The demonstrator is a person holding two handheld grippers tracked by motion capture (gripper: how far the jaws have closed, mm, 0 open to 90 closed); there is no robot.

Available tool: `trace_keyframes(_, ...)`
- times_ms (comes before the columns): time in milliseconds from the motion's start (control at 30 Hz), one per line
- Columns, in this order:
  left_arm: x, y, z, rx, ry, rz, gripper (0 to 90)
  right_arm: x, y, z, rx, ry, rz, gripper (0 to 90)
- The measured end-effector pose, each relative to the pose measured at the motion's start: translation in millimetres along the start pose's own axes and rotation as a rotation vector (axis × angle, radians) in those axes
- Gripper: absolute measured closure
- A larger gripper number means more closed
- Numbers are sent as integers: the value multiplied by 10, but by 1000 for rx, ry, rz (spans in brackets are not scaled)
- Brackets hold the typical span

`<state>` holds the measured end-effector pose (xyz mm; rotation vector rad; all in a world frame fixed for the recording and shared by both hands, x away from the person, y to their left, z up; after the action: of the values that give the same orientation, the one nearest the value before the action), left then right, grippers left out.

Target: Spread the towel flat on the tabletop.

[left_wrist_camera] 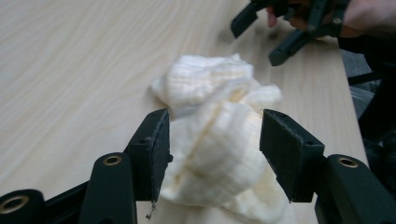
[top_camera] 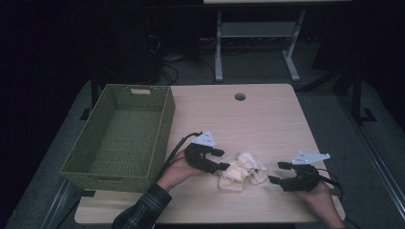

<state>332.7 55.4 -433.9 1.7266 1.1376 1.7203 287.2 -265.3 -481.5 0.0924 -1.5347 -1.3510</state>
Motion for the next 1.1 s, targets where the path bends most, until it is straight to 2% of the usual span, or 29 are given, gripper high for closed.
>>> trace_keyframes(133, -92, -59, -124, -19, -7, 16, 437, -45, 26, 24, 7, 3, 9, 288)
trace_keyframes(267, -185, -111, -152, -38, 17, 46, 476, -119, 66, 69, 17, 2, 28, 319)
trace_keyframes(367, -203, -132, -126, -45, 35, 50, 618, -178, 74, 81, 37, 2, 44, 416)
trace_keyframes(433, -180, -129, -104, -30, 29, 48, 753, -185, 72, 71, 42, -1, 51, 523)
trace_keyframes(533, -123, -114, -69, -22, 32, 44, 853, -183, 73, 65, 41, 3, 57, 664)
trace_keyframes(700, -16, -69, -29, -1, 49, 22, 876, -205, 94, 43, 47, 29, 60, 849)
trace_keyframes(900, 178, -3, 53, 20, 89, -37, 880, -97, 136, 17, 58, 5, 32, 878)
trace_keyframes(1100, 391, 34, 138, 55, 155, -97, 882, 98, 233, 15, 94, -67, -12, 883)
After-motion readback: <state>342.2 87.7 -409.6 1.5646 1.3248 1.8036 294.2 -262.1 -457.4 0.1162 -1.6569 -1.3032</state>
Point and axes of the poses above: each handheld gripper's, and its own axes: x roughly backward along the jaws, y roughly out of its top, z roughly to its left, the point moved 2 cm from there along -x, roughly forward along the jaws, and after that the axes turned 2 degrees about -x, right-handed, at the moved point
